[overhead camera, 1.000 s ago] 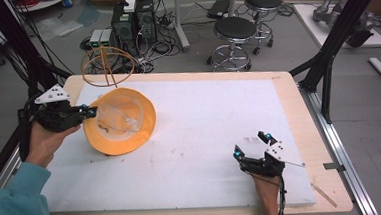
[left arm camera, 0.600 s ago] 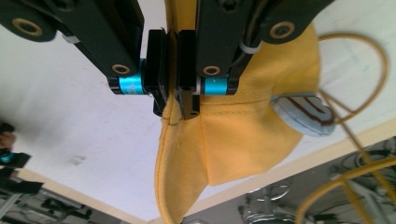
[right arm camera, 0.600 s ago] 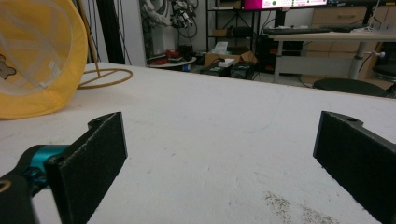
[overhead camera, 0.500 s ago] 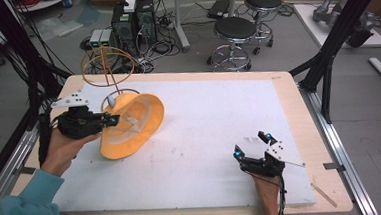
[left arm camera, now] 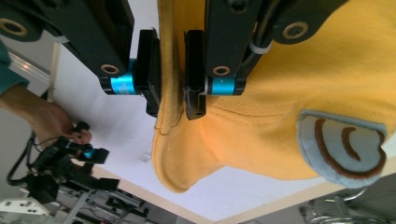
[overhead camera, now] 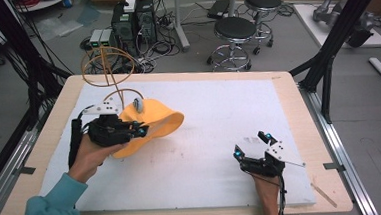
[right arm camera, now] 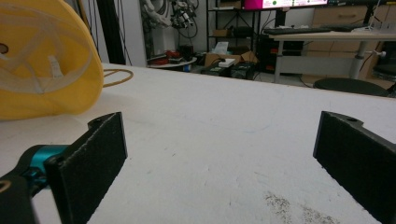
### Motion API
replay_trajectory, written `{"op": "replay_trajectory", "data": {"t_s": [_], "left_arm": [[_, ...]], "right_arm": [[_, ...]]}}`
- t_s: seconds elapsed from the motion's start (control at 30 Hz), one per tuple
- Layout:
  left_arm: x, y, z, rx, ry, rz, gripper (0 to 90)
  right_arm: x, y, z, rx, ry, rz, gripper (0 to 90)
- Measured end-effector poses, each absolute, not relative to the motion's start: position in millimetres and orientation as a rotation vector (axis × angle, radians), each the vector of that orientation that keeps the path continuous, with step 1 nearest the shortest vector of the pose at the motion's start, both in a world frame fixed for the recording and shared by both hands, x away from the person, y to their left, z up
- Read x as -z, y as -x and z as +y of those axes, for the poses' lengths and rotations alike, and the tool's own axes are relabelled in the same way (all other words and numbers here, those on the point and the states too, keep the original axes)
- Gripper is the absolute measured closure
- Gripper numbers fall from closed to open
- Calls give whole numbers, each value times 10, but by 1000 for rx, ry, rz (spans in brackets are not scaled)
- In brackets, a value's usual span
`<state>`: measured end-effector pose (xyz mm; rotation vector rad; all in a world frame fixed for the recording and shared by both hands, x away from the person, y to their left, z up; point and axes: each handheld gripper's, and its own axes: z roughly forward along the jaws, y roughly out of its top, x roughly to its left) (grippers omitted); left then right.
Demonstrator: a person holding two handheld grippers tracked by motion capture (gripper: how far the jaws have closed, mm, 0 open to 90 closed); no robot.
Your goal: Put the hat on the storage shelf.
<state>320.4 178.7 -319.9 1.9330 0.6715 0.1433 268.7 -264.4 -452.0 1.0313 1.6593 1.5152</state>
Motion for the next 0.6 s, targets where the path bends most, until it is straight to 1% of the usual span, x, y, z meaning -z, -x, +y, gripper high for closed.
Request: {"op": "replay_trajectory", "data": {"t_s": [0.03, 0.07, 0.27, 0.3, 0.33, 0.5, 0.6], "left_arm": [[3206, -3196, 1764, -136, -1933, 668, 765], [3215, -3183, 1732, -121, -1934, 663, 765], [3293, -3110, 1516, -19, -1938, 625, 638], [3300, -3104, 1488, -8, -1930, 620, 581], [3303, -3097, 1459, 1, -1928, 612, 581], [3297, -3050, 1345, 10, -1923, 581, 296], [3311, -3056, 1321, 16, -1926, 578, 218]], "right_arm": [[4521, -2684, -2643, -1516, -1040, 1659, 16], [4521, -2684, -2643, -1516, -1040, 1659, 16], [4521, -2686, -2643, -1515, -1035, 1659, 16], [4520, -2686, -2642, -1514, -1033, 1659, 16], [4520, -2686, -2642, -1514, -1033, 1659, 16], [4520, -2683, -2639, -1516, -1038, 1661, 16], [4520, -2685, -2642, -1514, -1035, 1659, 16]]}}
